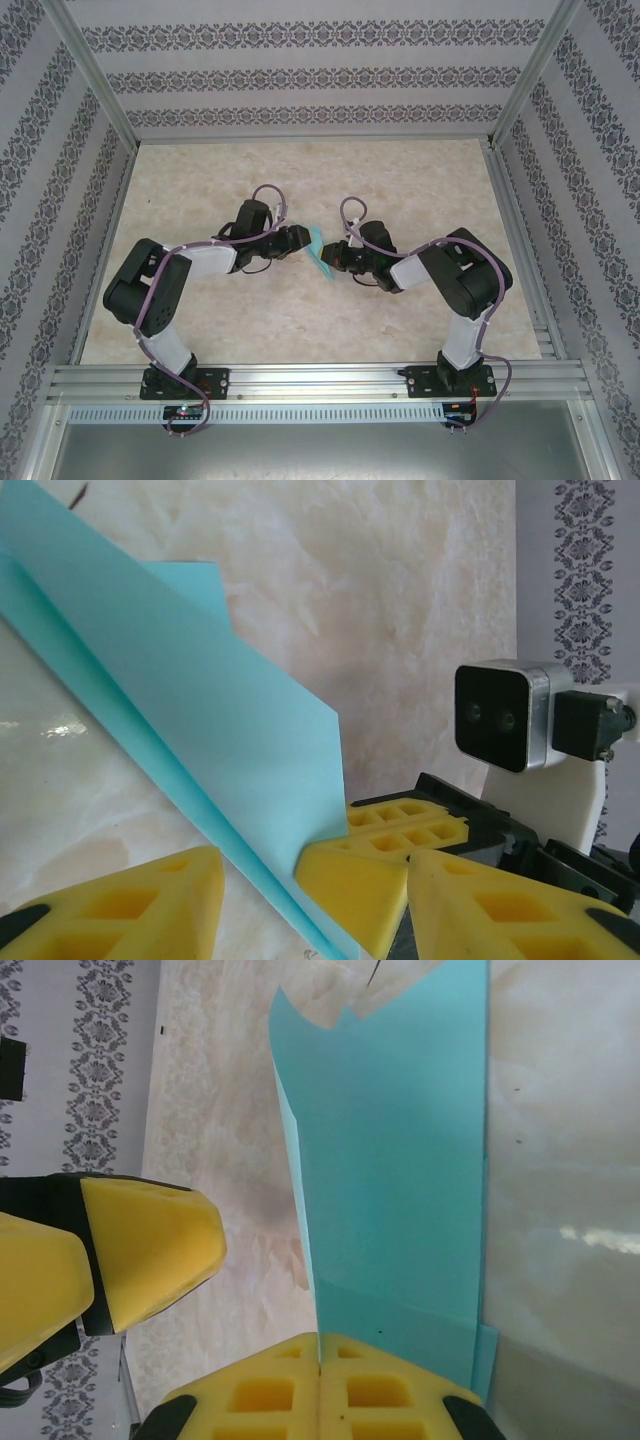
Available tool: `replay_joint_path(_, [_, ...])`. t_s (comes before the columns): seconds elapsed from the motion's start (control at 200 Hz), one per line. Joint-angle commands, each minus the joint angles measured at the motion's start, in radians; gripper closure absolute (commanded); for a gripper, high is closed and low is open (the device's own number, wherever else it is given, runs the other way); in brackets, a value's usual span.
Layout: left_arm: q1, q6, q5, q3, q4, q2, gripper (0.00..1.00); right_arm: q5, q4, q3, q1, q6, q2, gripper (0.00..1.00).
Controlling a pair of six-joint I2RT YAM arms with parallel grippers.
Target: Fold a paper plane with a square sheet of paper (pick it up from the middle)
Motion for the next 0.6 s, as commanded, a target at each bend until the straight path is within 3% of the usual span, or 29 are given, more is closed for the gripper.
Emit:
replay_joint_path(0.0, [-0.016, 0.039, 0.006, 0.016, 0.062, 0.031, 0.50, -0.028, 0.085, -0.026, -0.015, 0.039, 0.016, 1.00])
replay_joint_path(0.594, [-0.032, 0.061, 0.020, 0.044, 0.075, 0.089, 0.52, -0.080, 0.068, -0.040, -0.040, 0.075, 0.046, 1.00])
